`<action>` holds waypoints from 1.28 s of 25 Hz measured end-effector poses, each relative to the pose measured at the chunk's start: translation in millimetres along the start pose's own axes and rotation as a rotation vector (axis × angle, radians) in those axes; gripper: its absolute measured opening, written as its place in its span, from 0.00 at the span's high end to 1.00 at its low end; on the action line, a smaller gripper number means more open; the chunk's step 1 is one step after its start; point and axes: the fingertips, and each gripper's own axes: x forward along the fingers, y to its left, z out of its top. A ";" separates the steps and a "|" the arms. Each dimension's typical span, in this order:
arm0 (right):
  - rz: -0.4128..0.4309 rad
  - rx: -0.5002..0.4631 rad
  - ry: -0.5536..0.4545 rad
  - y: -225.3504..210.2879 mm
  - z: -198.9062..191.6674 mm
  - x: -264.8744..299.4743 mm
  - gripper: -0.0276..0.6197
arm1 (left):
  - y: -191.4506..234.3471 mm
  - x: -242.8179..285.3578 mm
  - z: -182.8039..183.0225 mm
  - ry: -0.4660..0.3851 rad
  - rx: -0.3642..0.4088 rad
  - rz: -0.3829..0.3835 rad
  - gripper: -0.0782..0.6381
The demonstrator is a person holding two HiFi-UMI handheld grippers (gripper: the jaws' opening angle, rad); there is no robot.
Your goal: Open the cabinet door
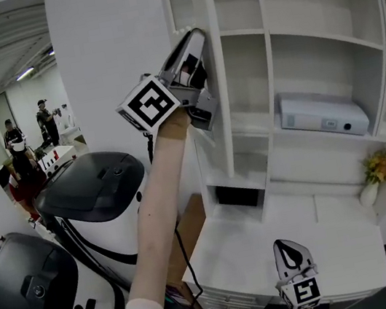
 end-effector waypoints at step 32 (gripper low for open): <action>0.037 -0.043 0.027 84.7 8.4 60.1 0.96 | 62.3 -92.8 108.0 -0.053 -0.298 -0.222 0.78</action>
